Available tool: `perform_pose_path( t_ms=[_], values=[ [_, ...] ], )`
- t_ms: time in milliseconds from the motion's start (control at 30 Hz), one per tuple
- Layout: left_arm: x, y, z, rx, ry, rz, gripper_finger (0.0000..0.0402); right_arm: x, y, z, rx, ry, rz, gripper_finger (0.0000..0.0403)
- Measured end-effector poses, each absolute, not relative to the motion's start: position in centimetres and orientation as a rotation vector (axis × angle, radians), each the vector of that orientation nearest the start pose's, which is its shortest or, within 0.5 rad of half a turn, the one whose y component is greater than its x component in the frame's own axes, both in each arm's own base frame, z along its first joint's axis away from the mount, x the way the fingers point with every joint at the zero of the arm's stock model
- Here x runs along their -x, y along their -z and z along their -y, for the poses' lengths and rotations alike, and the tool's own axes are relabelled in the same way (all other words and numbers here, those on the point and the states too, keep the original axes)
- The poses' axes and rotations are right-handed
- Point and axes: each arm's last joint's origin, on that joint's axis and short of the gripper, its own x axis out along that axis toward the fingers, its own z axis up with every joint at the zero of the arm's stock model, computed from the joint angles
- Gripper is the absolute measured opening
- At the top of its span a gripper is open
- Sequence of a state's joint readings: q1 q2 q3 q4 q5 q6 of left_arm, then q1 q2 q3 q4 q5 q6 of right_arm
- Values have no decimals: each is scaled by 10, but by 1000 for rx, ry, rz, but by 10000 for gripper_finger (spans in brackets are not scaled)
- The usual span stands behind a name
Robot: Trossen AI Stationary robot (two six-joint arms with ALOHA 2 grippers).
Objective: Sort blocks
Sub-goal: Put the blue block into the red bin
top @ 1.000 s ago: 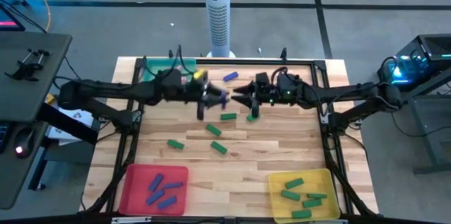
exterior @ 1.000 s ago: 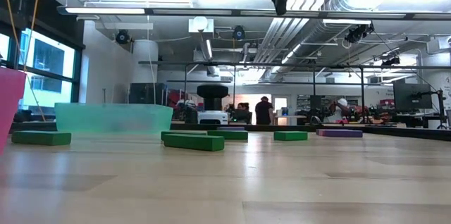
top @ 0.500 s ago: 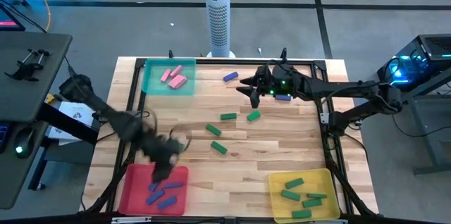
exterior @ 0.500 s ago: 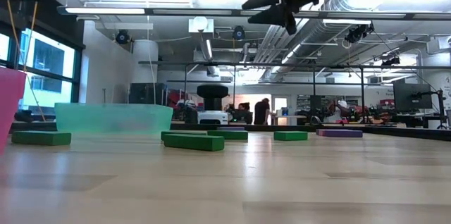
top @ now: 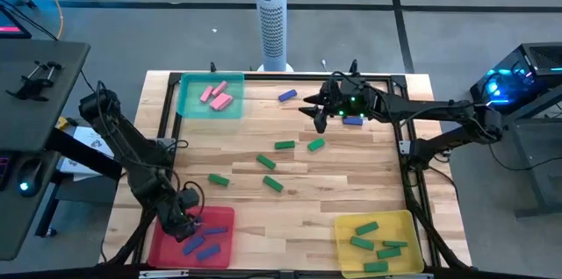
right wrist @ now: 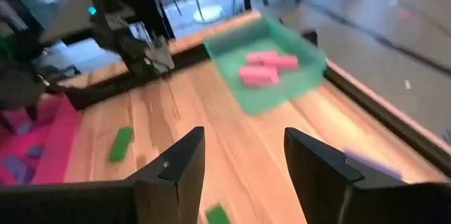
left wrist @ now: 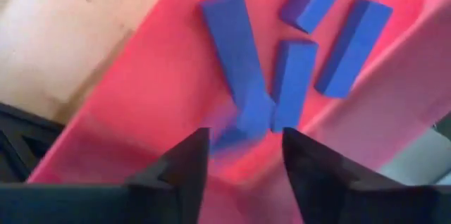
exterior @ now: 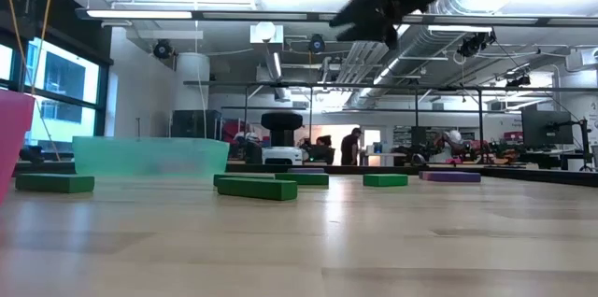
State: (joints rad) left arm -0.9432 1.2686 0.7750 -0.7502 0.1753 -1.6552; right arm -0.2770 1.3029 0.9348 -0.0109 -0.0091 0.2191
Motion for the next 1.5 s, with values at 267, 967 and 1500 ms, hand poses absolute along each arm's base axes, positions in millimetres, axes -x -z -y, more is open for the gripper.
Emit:
perform_pose_path(
  t_ms=[267, 967, 1500],
  values=[
    [-127, -222, 162, 1016, -225, -1607, 237, -268, -278, 121, -315, 384, -669, 172],
    [-186, -307, 65, 958, -410, -572, 199, -398, -178, 250, -356, 444, -1102, 171],
    [-189, -310, 62, 844, -367, -555, 199, -382, -163, 261, -524, 358, -1265, 119]
  ],
)
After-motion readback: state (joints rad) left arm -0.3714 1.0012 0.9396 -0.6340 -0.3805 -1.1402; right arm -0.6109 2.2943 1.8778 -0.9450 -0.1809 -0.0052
